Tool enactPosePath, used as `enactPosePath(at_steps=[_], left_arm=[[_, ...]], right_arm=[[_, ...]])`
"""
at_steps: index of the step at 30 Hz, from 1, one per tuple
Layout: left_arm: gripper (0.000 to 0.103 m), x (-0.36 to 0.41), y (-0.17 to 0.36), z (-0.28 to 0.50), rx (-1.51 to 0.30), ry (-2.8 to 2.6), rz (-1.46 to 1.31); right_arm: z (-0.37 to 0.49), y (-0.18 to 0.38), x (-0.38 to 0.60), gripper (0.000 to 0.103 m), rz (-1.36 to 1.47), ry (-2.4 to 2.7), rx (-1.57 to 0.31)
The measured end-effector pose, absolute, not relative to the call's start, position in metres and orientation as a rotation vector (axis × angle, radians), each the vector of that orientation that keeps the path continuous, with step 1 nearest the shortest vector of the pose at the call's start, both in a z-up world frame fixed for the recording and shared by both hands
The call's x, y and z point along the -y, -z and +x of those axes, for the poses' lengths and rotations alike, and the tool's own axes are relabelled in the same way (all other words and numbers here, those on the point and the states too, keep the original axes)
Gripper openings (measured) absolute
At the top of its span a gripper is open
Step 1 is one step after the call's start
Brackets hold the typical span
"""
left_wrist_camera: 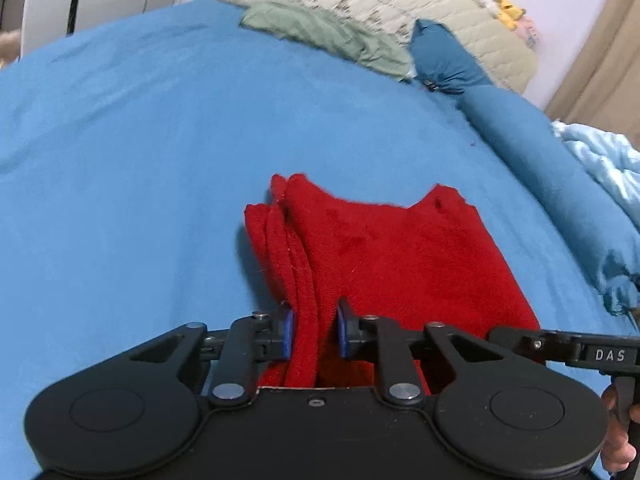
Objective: Fold small clothes
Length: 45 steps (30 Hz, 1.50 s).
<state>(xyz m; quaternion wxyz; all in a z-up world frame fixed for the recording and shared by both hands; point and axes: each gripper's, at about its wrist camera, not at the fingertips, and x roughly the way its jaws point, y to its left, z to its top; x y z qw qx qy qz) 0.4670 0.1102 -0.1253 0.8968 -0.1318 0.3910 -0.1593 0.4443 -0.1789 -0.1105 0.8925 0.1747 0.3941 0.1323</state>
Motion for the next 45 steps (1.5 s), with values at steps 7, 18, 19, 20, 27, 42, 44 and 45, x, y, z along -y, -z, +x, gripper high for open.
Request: enactPosePath(at_steps=[7, 18, 19, 20, 27, 42, 44, 45], left_arm=[[0.021, -0.078, 0.059, 0.398, -0.77, 0.417, -0.194], [0.021, -0.016, 0.094, 0.273, -0.818, 0.5, -0.195], [0.021, -0.012, 0.103, 0.272, -0.843, 0.489, -0.195], [0.021, -0.01, 0.111, 0.269, -0.865, 0.479, -0.2], [0.028, -0.003, 0.121, 0.258, -0.845, 0.441, -0.118], [0.078, -0.007, 0.153, 0.247, -0.842, 0.326, 0.028], [0.078, -0.01, 0.157, 0.248, -0.845, 0.321, 0.01], [0.078, -0.011, 0.157, 0.248, -0.848, 0.315, 0.0]], right_arm=[[0.372, 0.044, 0.188, 0.037, 0.322, -0.291, -0.801], [0.22, 0.064, 0.242, 0.038, 0.345, -0.22, -0.859], [0.214, 0.075, 0.244, 0.038, 0.335, -0.209, -0.87], [0.209, 0.089, 0.247, 0.038, 0.319, -0.196, -0.886], [0.194, 0.124, 0.266, 0.052, 0.418, -0.131, -0.901], [0.184, 0.124, 0.261, 0.094, 0.119, 0.026, -0.849], [0.183, 0.131, 0.263, 0.094, 0.133, 0.032, -0.849], [0.183, 0.131, 0.264, 0.094, 0.145, 0.034, -0.845]])
